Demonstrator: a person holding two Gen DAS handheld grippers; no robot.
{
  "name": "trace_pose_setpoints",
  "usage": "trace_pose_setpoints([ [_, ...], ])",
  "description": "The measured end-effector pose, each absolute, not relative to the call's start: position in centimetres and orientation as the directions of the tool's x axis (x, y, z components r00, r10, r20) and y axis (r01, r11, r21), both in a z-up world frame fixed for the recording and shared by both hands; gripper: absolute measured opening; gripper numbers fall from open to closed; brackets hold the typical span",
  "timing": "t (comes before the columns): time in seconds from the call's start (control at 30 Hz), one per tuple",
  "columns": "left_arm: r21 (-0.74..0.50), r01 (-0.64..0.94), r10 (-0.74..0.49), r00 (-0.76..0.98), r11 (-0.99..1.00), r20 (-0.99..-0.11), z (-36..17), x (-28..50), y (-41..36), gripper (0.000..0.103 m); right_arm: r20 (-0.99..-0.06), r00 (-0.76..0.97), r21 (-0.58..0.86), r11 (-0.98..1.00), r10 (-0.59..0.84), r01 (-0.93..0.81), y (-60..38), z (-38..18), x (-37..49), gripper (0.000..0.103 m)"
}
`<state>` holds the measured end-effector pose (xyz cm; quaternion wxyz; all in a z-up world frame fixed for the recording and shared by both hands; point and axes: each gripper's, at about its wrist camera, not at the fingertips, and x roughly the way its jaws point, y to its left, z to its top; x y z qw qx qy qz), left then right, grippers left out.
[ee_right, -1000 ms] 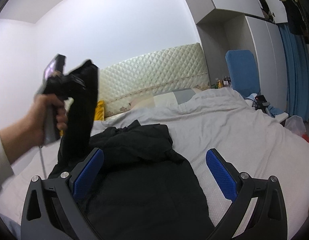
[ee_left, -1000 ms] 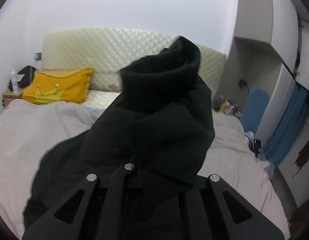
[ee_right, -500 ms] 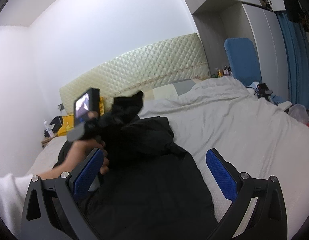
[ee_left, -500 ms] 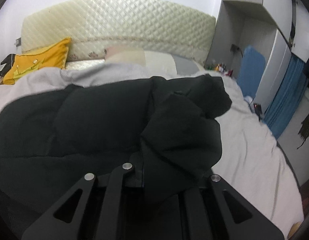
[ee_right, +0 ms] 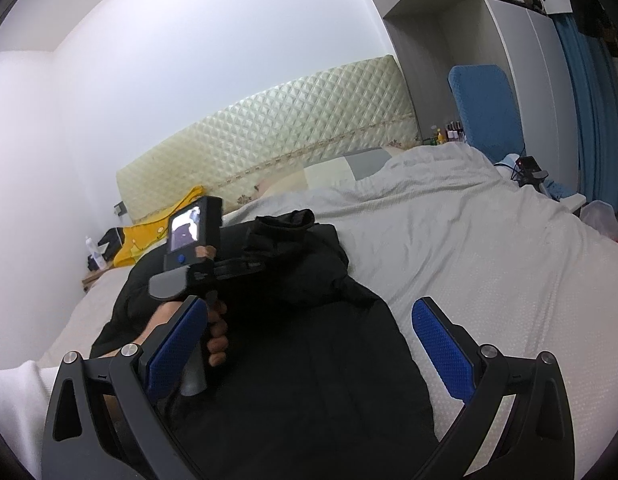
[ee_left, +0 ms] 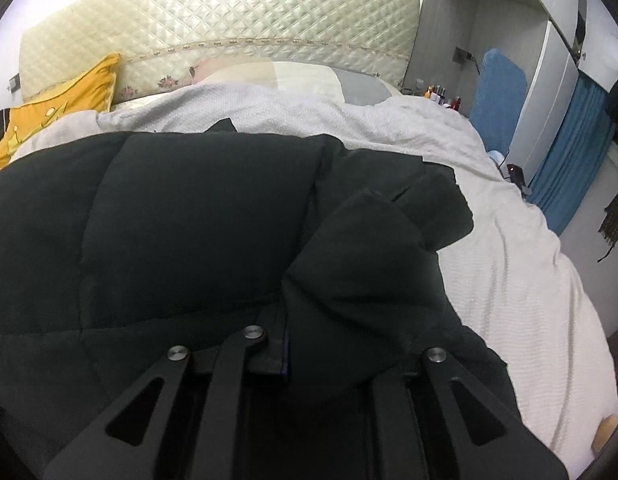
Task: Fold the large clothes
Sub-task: 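Release the sleeve with the left tool and withdraw it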
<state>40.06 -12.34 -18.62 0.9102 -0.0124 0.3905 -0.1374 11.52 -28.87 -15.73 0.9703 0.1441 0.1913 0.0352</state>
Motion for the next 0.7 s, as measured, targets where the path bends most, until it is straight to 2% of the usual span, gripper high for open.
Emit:
trace_pose_setpoints([
  [0.07,-0.117,0.25,-0.257,0.659,0.961,-0.707,-18.2,39.6,-12.4,0.016,-0.364,0.923,0.293,0.956,0.123,-0.012,-28.8,-15.8,11.6,0.103],
  [0.13,-0.113,0.252,-0.255,0.652,0.961,-0.714,-18.0,39.2,-12.4,0.029,-0.365,0.923,0.286,0.958,0.125,-0.016,-28.5,-15.8,11.7,0.103],
  [0.2,-0.129,0.248,-0.263,0.646,0.96,-0.716,-17.7,38.7,-12.1,0.057,-0.364,0.923,0.273,0.962,0.127,-0.024,-28.2,-15.7,11.8,0.103],
  [0.23,-0.135,0.247,-0.268,0.649,0.959,-0.712,-17.4,38.3,-11.9,0.065,-0.364,0.923,0.268,0.963,0.127,-0.027,-28.0,-15.7,11.8,0.103],
  [0.27,-0.136,0.25,-0.27,0.653,0.959,-0.708,-17.1,37.9,-11.7,0.08,-0.363,0.923,0.263,0.964,0.128,-0.03,-28.0,-15.7,11.8,0.103],
  [0.3,-0.136,0.257,-0.276,0.655,0.957,-0.704,-16.7,37.4,-11.5,0.084,-0.356,0.926,0.257,0.966,0.124,-0.031,-27.9,-15.5,11.7,0.103],
  [0.57,-0.168,0.238,-0.29,0.732,0.957,-0.617,-11.4,34.3,-6.4,0.084,-0.306,0.935,0.237,0.966,0.178,-0.106,-27.0,-12.7,12.5,0.103],
  [0.7,-0.152,0.192,-0.245,0.783,0.969,-0.571,-9.1,33.6,-2.6,0.084,-0.286,0.935,0.192,0.968,0.211,-0.16,-25.5,-10.1,14.4,0.103],
])
